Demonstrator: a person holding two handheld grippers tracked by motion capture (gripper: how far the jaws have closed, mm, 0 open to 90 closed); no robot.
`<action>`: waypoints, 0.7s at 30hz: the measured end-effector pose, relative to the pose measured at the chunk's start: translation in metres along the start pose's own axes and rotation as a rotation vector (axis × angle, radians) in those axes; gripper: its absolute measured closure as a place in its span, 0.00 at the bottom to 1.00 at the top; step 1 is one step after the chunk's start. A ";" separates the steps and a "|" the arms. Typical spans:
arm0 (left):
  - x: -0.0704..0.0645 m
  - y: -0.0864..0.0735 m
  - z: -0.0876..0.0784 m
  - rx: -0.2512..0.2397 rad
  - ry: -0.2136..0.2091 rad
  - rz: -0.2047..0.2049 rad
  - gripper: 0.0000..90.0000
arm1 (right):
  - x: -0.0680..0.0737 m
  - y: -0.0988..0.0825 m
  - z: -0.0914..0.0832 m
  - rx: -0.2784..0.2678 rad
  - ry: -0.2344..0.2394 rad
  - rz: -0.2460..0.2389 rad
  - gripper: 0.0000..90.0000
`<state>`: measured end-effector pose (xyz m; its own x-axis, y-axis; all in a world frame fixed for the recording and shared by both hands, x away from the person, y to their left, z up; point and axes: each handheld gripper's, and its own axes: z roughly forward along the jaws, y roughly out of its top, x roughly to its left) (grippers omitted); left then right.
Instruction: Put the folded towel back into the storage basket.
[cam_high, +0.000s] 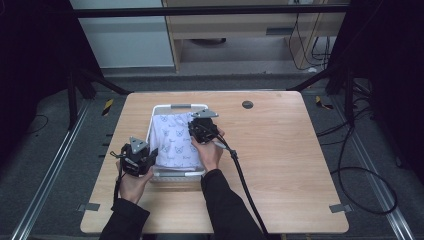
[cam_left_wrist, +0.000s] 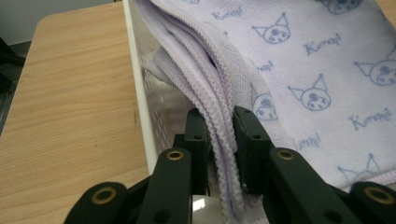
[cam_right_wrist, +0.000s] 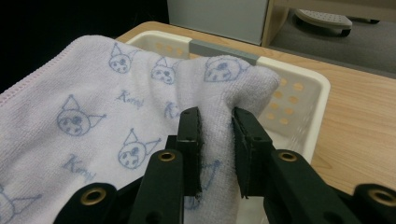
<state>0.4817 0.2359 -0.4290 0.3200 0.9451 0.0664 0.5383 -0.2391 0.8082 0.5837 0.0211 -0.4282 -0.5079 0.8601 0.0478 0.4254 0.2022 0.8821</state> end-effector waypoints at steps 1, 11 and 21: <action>0.000 0.000 0.001 0.003 0.000 -0.001 0.85 | 0.000 -0.001 0.000 0.003 0.000 0.001 0.82; -0.001 -0.003 0.008 0.035 0.013 0.009 0.84 | 0.002 -0.006 0.005 0.032 -0.018 -0.018 0.81; 0.000 -0.005 0.013 0.064 0.038 0.007 0.74 | 0.003 -0.010 0.010 0.086 -0.040 -0.041 0.77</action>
<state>0.4894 0.2342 -0.4404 0.2952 0.9507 0.0952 0.5855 -0.2587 0.7683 0.5854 0.0259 -0.4417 -0.4968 0.8678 -0.0074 0.4688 0.2755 0.8393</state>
